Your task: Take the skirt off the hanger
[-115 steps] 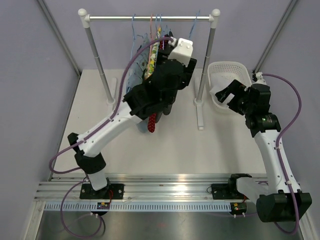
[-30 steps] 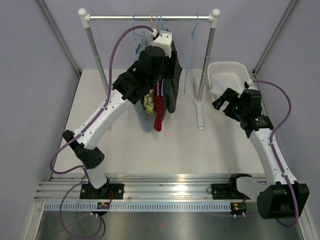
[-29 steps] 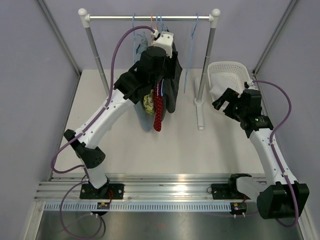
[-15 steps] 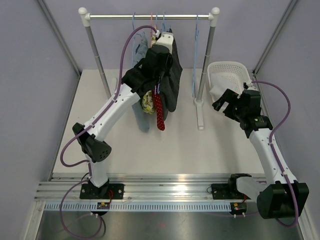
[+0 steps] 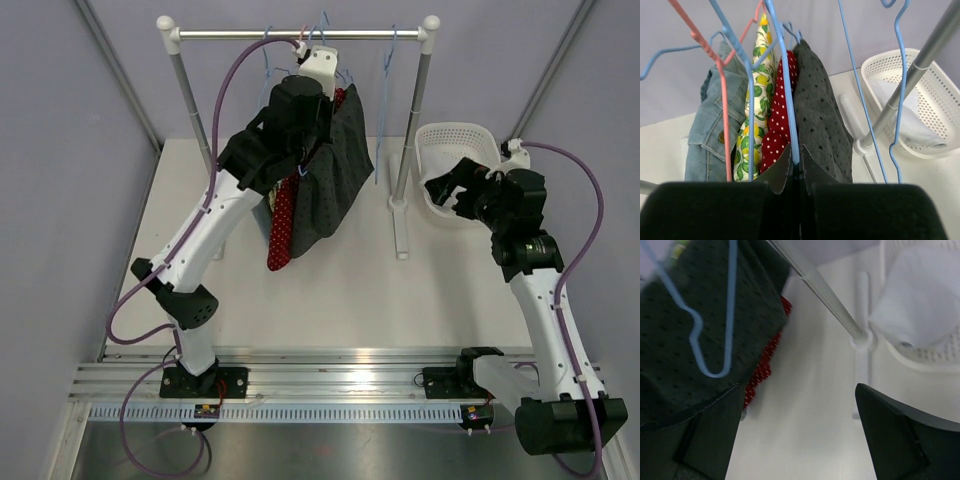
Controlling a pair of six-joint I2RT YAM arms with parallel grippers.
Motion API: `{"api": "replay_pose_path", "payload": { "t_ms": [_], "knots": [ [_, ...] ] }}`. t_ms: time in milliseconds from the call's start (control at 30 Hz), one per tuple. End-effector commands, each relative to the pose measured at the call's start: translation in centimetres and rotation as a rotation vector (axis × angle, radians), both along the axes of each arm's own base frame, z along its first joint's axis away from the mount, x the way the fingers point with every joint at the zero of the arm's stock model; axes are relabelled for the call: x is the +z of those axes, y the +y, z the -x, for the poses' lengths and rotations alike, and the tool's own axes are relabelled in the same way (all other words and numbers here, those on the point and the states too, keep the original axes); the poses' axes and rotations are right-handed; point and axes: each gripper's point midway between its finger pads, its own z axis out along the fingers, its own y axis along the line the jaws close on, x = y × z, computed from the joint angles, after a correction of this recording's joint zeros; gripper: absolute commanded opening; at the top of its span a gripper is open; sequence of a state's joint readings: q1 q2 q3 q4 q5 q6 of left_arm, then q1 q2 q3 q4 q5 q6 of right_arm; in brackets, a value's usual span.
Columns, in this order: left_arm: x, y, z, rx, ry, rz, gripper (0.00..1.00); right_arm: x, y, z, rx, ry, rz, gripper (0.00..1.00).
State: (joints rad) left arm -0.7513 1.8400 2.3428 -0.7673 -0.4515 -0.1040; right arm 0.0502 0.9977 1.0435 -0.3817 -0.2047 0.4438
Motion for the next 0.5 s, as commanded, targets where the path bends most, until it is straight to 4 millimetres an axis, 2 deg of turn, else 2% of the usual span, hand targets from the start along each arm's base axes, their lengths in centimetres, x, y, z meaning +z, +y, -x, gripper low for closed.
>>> {"api": "replay_pose_path", "payload": {
  "t_ms": [0, 33, 100, 133, 167, 200, 233, 267, 300, 333, 433, 467],
  "knots": [
    [9.4, 2.9, 3.5, 0.002, -0.192, 0.162, 0.0, 9.7, 3.6, 1.1, 0.198, -0.295, -0.011, 0.99],
    [9.1, 2.8, 3.6, 0.004, -0.186, 0.156, 0.0, 11.6, 5.0, 1.8, 0.253, -0.345, -0.004, 1.0],
    [9.5, 3.1, 4.6, 0.004, -0.192, 0.167, 0.0, 13.4, 7.2, 2.4, 0.326, -0.385, 0.002, 0.99],
    [9.2, 2.9, 4.7, 0.003, -0.187, 0.166, 0.0, 16.0, 9.4, 3.7, 0.4, -0.446, 0.012, 0.99],
    [9.4, 2.8, 5.1, -0.003, -0.189, 0.173, 0.0, 16.3, 10.9, 4.3, 0.443, -0.438, 0.02, 0.99],
    [9.8, 3.1, 5.6, 0.001, -0.196, 0.187, 0.0, 16.2, 12.1, 3.6, 0.45, -0.421, 0.038, 1.0],
    [10.0, 3.1, 5.8, 0.0, -0.198, 0.192, 0.0, 18.4, 13.0, 4.2, 0.465, -0.468, 0.053, 0.99],
    [10.2, 3.0, 6.1, -0.006, -0.2, 0.199, 0.0, 18.2, 15.6, 5.8, 0.541, -0.447, 0.056, 0.99],
    [10.3, 2.9, 6.2, -0.004, -0.2, 0.204, 0.0, 17.6, 16.6, 4.9, 0.519, -0.424, 0.083, 0.99],
    [10.4, 3.0, 6.4, -0.004, -0.201, 0.205, 0.0, 18.5, 17.6, 5.6, 0.535, -0.449, 0.099, 0.99],
    [10.6, 3.2, 6.7, 0.0, -0.201, 0.217, 0.0, 17.4, 21.2, 7.1, 0.585, -0.423, 0.126, 0.99],
    [10.7, 3.3, 6.9, 0.0, -0.203, 0.22, 0.0, 17.2, 21.0, 6.5, 0.557, -0.417, 0.133, 0.99]
  ]
}}
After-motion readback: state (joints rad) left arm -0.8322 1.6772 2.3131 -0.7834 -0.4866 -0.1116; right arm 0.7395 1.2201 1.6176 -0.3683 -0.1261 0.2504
